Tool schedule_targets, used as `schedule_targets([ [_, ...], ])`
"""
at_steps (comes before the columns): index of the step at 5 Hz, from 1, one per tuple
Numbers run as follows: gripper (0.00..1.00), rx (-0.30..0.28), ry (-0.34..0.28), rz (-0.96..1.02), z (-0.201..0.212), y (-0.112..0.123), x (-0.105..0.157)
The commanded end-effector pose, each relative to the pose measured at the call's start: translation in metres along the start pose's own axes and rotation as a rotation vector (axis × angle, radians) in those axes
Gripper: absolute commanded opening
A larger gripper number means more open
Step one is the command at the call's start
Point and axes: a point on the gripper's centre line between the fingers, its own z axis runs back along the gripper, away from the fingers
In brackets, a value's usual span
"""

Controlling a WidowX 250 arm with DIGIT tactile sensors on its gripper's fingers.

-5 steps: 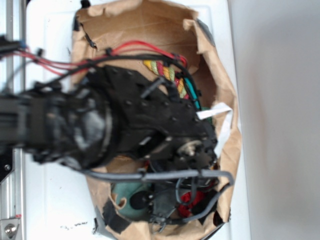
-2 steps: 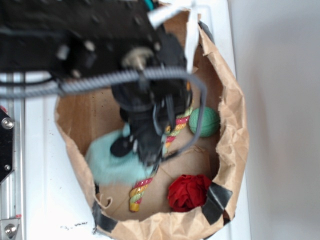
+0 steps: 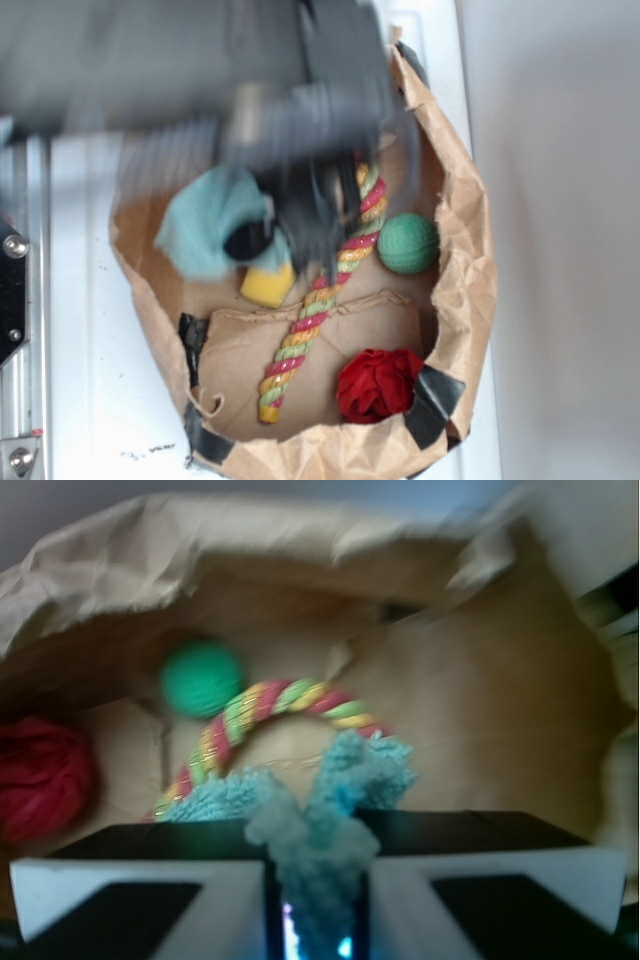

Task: Grab the blue cloth.

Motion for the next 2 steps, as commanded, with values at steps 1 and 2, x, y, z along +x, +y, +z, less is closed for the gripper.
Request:
schedule_targets([
  [1, 0.0, -0.059, -0.038, -0.129, 0.0408, -0.0306, -0.0087],
  [2, 0.0, -0.045, -0.014, -0.143, 0.0334, -0.0343, -0.0092],
])
